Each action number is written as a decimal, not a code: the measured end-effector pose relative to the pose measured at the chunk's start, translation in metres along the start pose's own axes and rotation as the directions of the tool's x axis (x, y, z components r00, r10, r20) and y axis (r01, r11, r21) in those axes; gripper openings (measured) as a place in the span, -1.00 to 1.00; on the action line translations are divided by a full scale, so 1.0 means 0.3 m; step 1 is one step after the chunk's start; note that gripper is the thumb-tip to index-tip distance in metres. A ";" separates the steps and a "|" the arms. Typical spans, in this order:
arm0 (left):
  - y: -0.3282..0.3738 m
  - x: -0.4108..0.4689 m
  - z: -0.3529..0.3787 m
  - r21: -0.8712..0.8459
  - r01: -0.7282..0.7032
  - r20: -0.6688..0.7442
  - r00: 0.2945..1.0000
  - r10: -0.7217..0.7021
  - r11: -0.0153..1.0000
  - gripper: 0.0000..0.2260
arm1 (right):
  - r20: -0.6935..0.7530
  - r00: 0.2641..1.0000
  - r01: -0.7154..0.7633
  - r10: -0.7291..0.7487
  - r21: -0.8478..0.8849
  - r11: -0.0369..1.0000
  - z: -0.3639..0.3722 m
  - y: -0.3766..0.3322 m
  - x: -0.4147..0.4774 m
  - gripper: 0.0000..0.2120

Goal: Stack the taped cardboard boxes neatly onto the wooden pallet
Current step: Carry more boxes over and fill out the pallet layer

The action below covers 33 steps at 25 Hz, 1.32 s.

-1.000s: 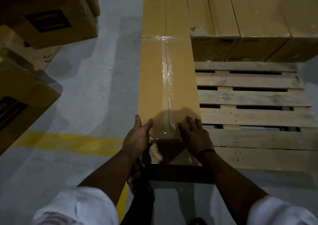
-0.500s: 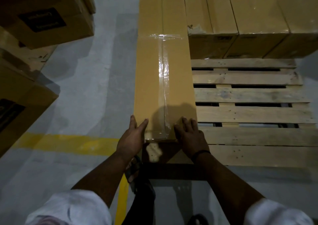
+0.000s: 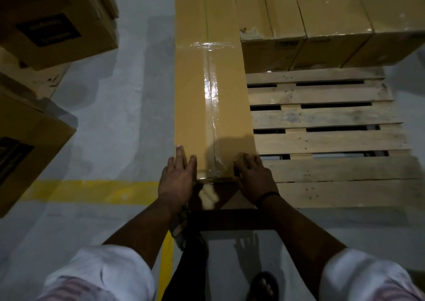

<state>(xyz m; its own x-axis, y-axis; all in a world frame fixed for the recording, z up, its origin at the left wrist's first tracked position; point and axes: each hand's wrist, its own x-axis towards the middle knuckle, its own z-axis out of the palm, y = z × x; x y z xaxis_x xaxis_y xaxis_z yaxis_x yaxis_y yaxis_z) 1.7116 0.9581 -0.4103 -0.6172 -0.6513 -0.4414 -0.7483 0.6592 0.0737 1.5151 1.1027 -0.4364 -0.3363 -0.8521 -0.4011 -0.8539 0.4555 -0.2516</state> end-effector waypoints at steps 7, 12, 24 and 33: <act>0.355 -0.453 -0.376 -0.035 -0.092 0.019 0.996 0.093 0.995 -0.31 | -0.105 0.990 -0.082 0.091 0.088 0.993 -0.421 -0.028 -0.526 -0.52; 0.598 -0.809 -0.731 -0.106 -0.127 -0.051 0.991 0.122 0.986 -0.38 | -0.197 0.980 -0.027 0.038 0.056 0.998 -0.792 -0.094 -0.917 -0.52; 0.818 -0.999 -0.893 -0.132 -0.442 -0.004 0.895 0.446 0.887 -0.39 | -0.347 0.810 -0.337 0.473 0.385 0.859 -0.938 -0.026 -1.375 -0.52; 1.166 -1.037 -0.804 -0.078 -0.726 0.138 0.671 0.728 0.684 -0.41 | -0.144 0.388 -0.574 0.911 0.735 0.361 -0.749 0.172 -1.792 -0.49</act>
<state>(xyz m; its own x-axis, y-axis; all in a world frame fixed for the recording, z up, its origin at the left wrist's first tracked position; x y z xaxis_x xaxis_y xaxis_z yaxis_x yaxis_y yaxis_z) 1.5832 1.3005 -0.0315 -0.9258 0.0947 -0.3659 -0.0826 0.8940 0.4403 1.5626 1.5262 -0.0358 -0.9651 0.0473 -0.2576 0.1769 0.8431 -0.5079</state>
